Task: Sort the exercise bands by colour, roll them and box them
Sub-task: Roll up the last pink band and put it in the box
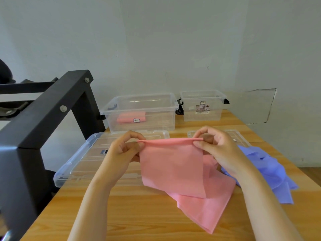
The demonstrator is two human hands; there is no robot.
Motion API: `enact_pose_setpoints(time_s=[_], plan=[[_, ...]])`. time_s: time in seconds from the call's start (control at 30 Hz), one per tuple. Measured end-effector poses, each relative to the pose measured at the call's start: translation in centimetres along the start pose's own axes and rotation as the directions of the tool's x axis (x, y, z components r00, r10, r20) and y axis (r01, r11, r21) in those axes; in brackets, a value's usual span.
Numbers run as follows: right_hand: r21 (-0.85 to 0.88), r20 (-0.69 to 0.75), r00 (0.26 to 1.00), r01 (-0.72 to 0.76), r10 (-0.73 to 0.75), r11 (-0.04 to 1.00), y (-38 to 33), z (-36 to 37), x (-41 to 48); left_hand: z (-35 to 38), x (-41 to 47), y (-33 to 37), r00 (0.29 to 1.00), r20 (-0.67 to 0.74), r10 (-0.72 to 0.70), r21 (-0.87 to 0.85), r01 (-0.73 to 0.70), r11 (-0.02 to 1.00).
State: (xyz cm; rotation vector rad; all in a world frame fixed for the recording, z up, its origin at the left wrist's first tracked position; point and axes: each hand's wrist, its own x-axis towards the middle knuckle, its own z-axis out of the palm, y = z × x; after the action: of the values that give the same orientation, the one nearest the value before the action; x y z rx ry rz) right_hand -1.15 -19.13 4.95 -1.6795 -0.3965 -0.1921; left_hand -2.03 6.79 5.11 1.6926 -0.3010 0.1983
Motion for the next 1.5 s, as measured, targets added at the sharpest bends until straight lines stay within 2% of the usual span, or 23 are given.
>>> enact_pose_setpoints(time_s=[0.23,0.37,0.53,0.63,0.97,1.13,1.27,1.37,1.5], plan=[[0.205,0.033,0.999,-0.041,0.035,0.978,-0.1,-0.7,-0.3,-0.4,0.0,0.2,0.999,0.040,0.019,-0.172,-0.012,0.985],[0.105,0.013,1.000,-0.024,0.023,0.994,-0.1,-0.6,-0.2,0.1,0.1,0.0,0.997,-0.048,0.056,0.017,-0.055,0.998],[0.032,-0.020,0.999,-0.036,0.036,0.999,0.4,-0.2,0.3,0.1,0.3,-0.2,0.997,-0.064,0.050,0.064,-0.046,0.997],[0.012,-0.044,0.999,-0.013,0.014,1.000,0.2,-0.1,0.2,0.0,0.3,-0.3,0.998,-0.039,0.040,0.022,-0.039,0.999],[0.116,-0.011,1.000,-0.023,0.024,0.993,-0.6,-0.4,-0.3,-0.3,0.4,-0.3,0.999,0.037,-0.002,-0.200,0.010,0.980],[0.058,-0.038,0.999,-0.007,0.009,0.998,-0.4,-0.1,-0.1,0.2,0.4,-0.5,0.999,-0.044,0.021,0.062,-0.018,0.998],[0.004,-0.036,0.999,-0.024,0.024,1.000,0.1,0.0,0.2,0.2,0.4,-0.4,0.998,-0.056,0.013,0.069,-0.009,0.998],[-0.029,-0.039,0.999,-0.015,0.014,0.999,0.2,0.1,0.1,0.3,0.3,-0.4,1.000,-0.014,0.025,0.031,-0.025,0.999],[0.041,0.007,1.000,-0.018,0.017,0.999,-0.2,0.2,-0.1,0.4,0.1,-0.2,0.999,0.028,-0.016,-0.043,0.017,0.999]])
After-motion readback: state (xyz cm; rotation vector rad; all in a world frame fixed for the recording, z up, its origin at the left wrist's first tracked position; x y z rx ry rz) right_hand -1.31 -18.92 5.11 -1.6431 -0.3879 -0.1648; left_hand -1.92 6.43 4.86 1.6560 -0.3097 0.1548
